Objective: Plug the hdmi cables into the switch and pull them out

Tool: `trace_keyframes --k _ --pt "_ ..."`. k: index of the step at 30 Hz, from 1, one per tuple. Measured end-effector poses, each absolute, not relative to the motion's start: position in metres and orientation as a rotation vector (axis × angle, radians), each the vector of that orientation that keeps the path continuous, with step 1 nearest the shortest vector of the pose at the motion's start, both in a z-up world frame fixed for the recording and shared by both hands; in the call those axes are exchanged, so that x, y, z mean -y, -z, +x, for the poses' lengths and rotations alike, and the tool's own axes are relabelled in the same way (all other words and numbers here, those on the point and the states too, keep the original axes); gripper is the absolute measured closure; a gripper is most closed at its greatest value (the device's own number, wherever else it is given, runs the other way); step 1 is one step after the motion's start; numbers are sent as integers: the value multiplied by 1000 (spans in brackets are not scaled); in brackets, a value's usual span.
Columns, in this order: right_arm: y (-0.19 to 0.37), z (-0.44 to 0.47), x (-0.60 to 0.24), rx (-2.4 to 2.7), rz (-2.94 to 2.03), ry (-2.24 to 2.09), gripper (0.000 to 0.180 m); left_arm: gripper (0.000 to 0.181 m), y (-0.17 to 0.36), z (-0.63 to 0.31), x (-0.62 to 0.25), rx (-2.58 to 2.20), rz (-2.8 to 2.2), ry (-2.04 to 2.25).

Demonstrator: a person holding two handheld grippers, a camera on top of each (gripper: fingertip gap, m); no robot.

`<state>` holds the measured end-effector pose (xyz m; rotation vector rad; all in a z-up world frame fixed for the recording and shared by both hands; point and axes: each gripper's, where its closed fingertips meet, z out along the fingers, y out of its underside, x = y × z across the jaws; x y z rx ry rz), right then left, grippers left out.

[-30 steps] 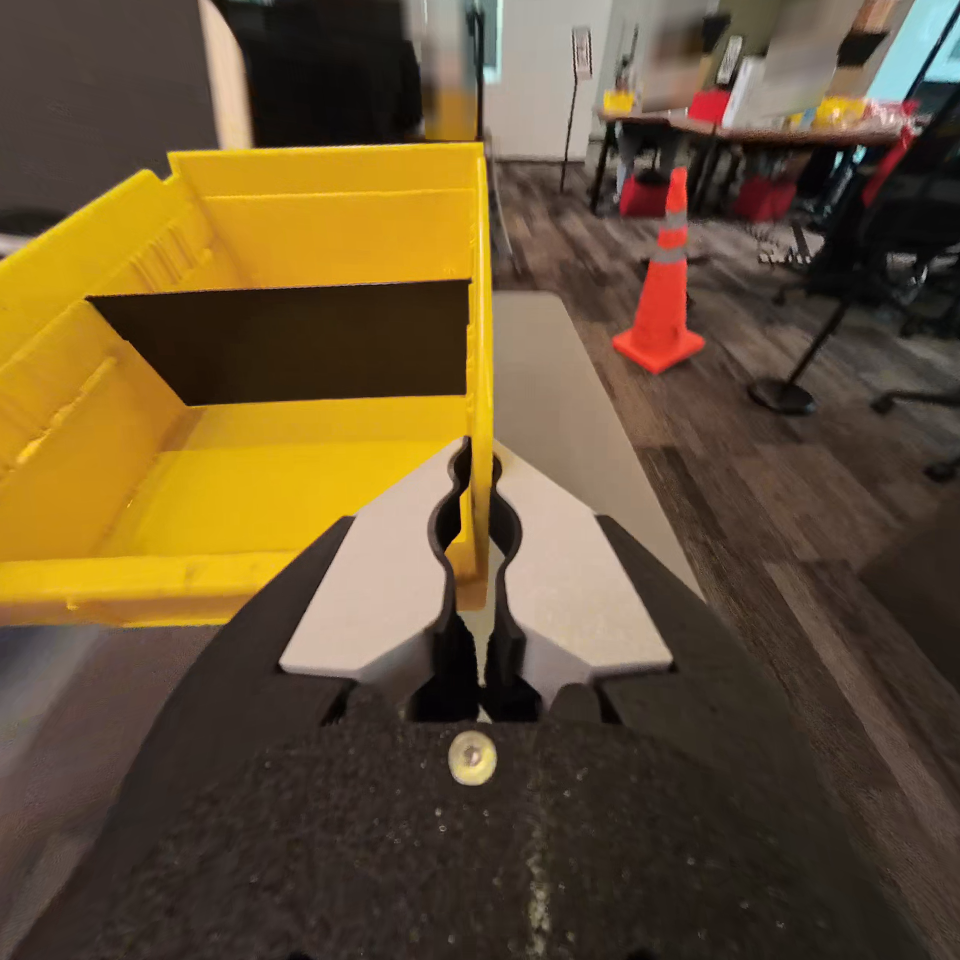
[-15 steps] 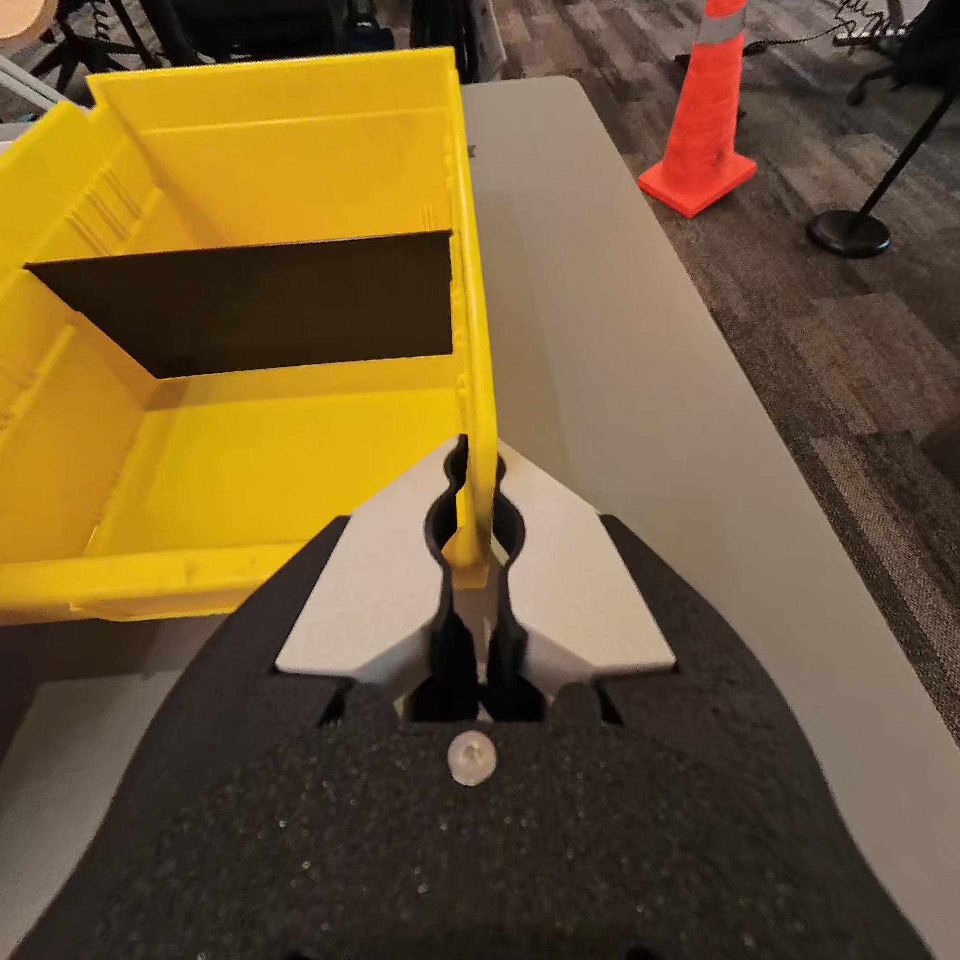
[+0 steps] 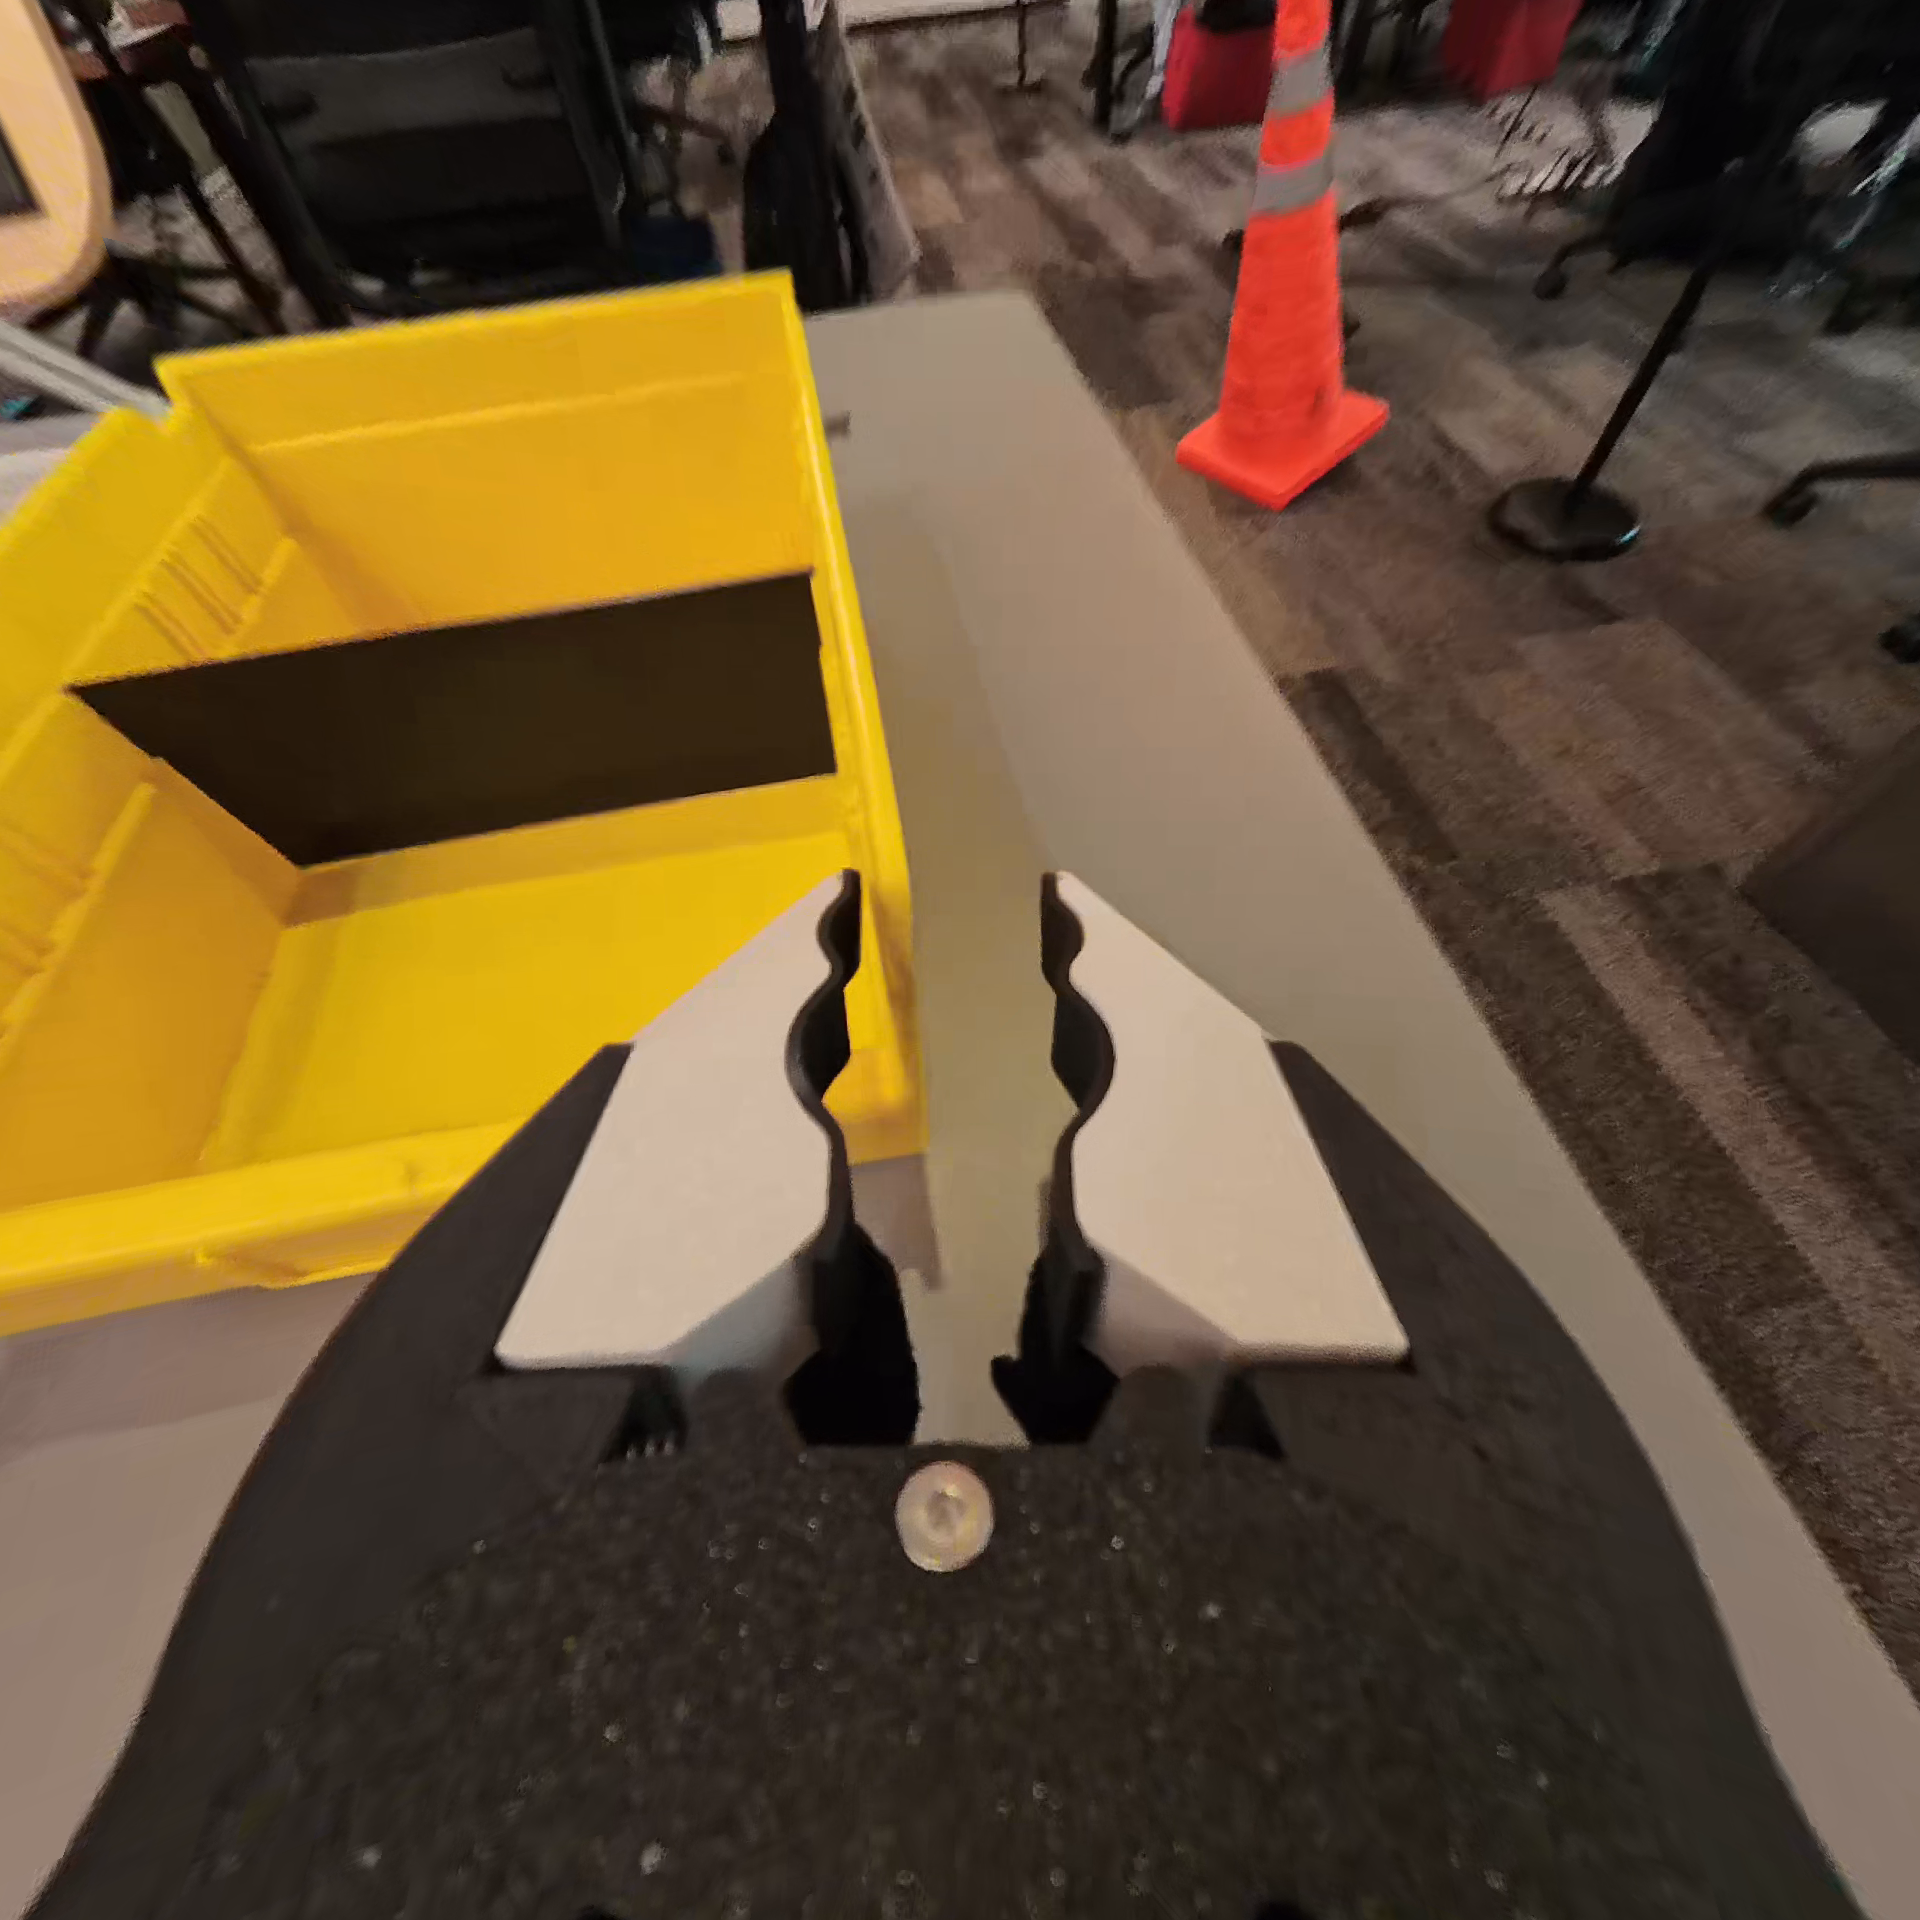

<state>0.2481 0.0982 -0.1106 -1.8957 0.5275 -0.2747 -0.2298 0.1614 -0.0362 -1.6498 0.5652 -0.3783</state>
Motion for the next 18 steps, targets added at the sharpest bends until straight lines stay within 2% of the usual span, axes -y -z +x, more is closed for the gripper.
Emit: trace_keyframes --k 3,6,9,12,16,18 --pt "66 224 -94 -475 -1792 435 145 141 57 -296 -197 -423 -1710 293" --pt "49 129 -124 -232 -1822 316 144 136 96 -305 -217 -504 -1809 231" --pt "67 -1 -148 -25 -1855 4 139 138 103 -291 -220 -527 -1845 371" --pt "85 -85 -160 77 -1894 -143 135 144 111 -280 -223 -590 -1845 345" --pt "119 -108 -175 48 -1983 -35 137 155 128 -273 -225 -590 -1919 350" --pt "137 -106 -182 1 -2018 0 146 160 128 -272 -227 -532 -1933 391"
